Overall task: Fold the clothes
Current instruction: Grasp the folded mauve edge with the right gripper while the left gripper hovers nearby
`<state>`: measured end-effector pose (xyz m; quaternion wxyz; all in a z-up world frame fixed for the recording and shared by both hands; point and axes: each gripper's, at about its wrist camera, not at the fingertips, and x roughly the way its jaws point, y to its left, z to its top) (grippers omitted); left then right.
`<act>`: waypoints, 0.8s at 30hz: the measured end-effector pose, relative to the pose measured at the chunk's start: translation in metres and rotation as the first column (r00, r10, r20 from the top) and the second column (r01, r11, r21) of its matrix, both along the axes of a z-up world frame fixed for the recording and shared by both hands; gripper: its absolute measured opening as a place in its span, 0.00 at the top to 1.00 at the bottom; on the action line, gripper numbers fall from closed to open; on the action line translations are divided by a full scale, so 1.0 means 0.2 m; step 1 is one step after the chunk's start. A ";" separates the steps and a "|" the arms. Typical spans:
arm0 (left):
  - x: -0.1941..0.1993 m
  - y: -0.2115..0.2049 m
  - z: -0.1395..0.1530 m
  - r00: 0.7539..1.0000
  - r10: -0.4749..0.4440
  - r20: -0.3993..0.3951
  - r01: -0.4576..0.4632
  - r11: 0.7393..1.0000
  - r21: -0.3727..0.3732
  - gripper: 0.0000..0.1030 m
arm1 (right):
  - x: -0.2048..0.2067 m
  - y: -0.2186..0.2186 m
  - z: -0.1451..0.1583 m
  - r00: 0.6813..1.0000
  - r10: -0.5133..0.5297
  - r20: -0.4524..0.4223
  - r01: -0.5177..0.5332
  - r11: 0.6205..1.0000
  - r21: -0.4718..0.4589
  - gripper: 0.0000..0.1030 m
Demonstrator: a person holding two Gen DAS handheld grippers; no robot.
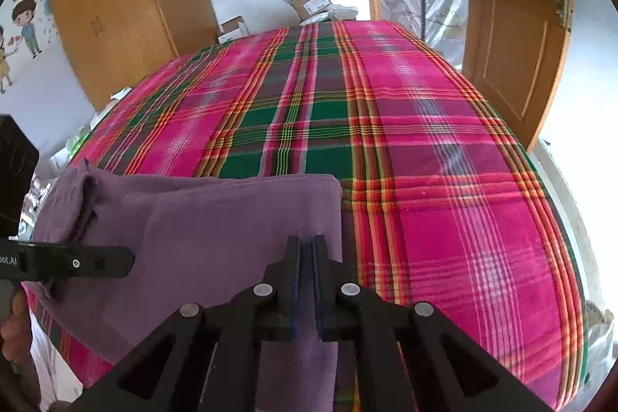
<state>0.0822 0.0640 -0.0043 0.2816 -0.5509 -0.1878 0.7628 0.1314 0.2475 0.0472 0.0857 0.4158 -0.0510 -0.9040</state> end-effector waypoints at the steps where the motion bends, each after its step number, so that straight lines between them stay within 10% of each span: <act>1: 0.01 0.00 0.00 1.000 -0.002 -0.002 0.002 1.000 -0.002 0.74 | 0.03 0.00 0.02 1.000 0.010 -0.015 -0.010 1.000 -0.005 0.94; 24: 0.20 -0.13 0.05 0.998 0.016 -0.057 -0.020 0.997 -0.068 0.74 | 0.21 -0.29 0.02 0.995 0.088 -0.055 -0.086 0.995 0.047 0.94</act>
